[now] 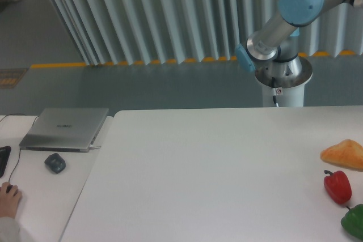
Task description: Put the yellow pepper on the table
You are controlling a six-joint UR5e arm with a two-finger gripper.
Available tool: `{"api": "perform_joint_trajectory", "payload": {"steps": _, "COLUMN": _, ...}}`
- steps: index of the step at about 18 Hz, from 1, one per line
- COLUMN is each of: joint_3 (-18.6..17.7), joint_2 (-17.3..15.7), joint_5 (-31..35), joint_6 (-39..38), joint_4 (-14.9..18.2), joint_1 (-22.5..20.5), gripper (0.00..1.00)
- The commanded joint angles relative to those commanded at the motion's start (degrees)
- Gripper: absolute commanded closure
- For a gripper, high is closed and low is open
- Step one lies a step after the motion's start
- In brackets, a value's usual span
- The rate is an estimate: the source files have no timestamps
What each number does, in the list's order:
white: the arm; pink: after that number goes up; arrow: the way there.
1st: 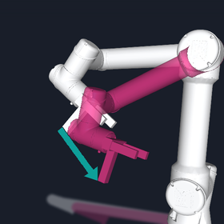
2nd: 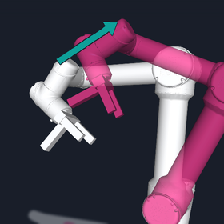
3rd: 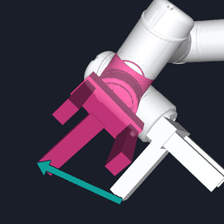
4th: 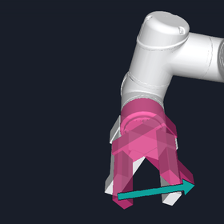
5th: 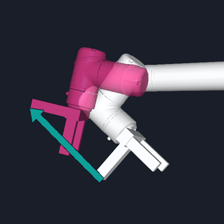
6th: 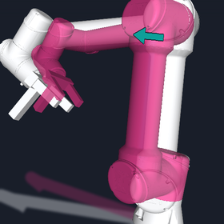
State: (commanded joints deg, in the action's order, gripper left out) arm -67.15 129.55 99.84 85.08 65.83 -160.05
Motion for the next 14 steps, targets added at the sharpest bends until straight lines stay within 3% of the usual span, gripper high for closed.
{"api": "perform_joint_trajectory", "payload": {"steps": 7, "joint_3": -0.4, "joint_2": 1.0, "joint_5": 0.0, "joint_6": 4.8, "joint_4": -0.3, "joint_1": 0.1, "gripper": 0.0}}
{"api": "perform_joint_trajectory", "payload": {"steps": 9, "joint_3": -0.4, "joint_2": 1.0, "joint_5": 0.0, "joint_6": 5.8, "joint_4": -0.3, "joint_1": 0.1, "gripper": 0.12}}
{"api": "perform_joint_trajectory", "payload": {"steps": 11, "joint_3": -0.4, "joint_2": 0.8, "joint_5": 0.0, "joint_6": 5.9, "joint_4": -0.3, "joint_1": 0.1, "gripper": 0.36}}
{"api": "perform_joint_trajectory", "payload": {"steps": 14, "joint_3": -0.3, "joint_2": 0.3, "joint_5": -0.3, "joint_6": 5.4, "joint_4": -0.2, "joint_1": 0.0, "gripper": 0.58}}
